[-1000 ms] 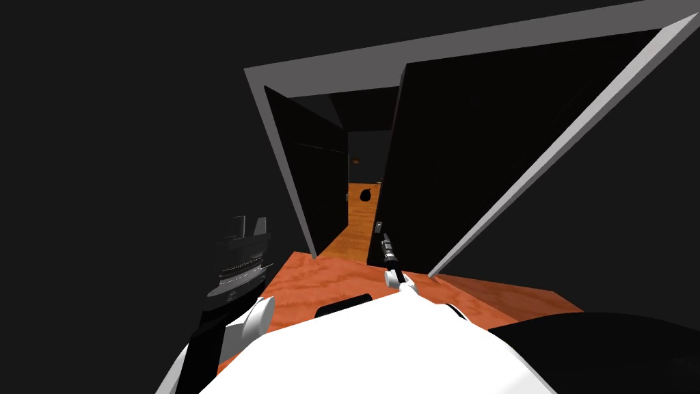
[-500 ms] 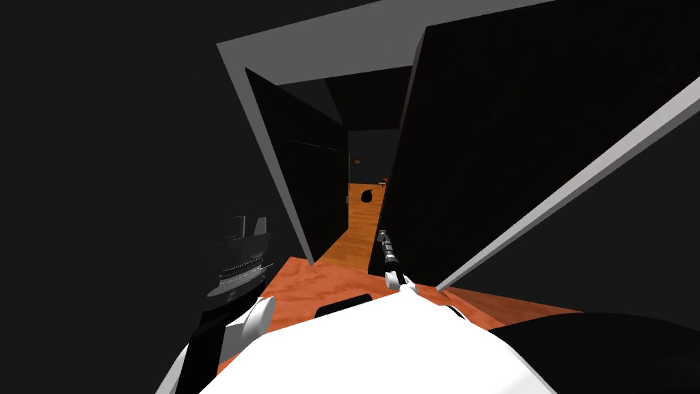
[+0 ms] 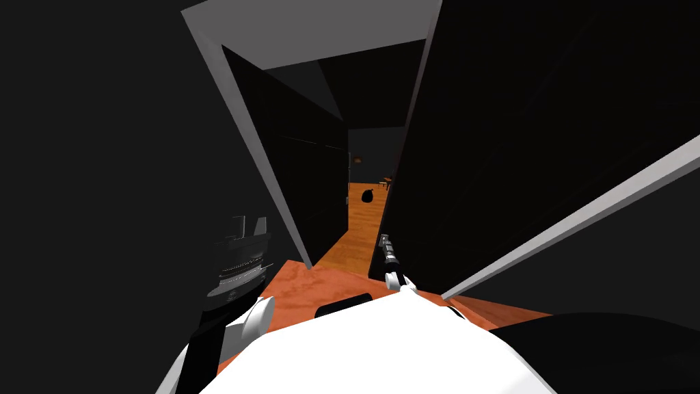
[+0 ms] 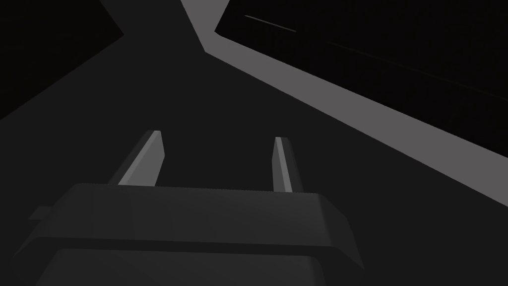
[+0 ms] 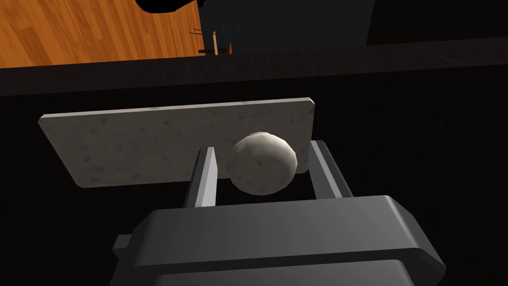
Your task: Push the door open
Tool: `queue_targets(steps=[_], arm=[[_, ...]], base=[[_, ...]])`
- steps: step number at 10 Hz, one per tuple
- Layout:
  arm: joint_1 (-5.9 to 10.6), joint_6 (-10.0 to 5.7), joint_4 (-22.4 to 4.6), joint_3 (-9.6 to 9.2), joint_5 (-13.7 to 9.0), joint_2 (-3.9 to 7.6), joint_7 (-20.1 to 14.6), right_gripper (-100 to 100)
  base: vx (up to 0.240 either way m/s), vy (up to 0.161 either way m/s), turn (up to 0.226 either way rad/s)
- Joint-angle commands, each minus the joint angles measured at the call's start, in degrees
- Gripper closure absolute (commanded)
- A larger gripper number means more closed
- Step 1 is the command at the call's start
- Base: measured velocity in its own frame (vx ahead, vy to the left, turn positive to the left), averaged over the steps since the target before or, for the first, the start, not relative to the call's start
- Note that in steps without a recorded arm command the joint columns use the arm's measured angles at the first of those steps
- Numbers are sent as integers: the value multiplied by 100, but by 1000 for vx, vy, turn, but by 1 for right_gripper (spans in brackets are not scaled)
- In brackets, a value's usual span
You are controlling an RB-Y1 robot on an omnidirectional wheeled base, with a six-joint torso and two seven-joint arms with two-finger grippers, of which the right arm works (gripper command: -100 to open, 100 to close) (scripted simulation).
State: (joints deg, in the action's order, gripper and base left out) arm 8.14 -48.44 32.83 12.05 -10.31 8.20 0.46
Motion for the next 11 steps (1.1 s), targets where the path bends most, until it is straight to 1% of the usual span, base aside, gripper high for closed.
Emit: queue_targets(steps=[1, 5, 6, 7, 8, 9, 11], arm=[[0, 5, 0, 1, 0, 2, 0, 100], [0, 5, 0, 1, 0, 2, 0, 100], [22, 8, -7, 180, -8, -18, 84, 100], [38, 3, -5, 280, -13, -29, 129, 100], [38, 3, -5, 280, -13, -29, 129, 100], [66, -7, -3, 460, -22, -48, 210, 100], [89, -15, -1, 601, -29, -64, 273, 100]], base=[[-28, 11, 3], [-8, 3, 0], [79, -16, 49], [146, -28, 41], [110, -32, 16], [117, -41, 51], [128, -39, 35]])
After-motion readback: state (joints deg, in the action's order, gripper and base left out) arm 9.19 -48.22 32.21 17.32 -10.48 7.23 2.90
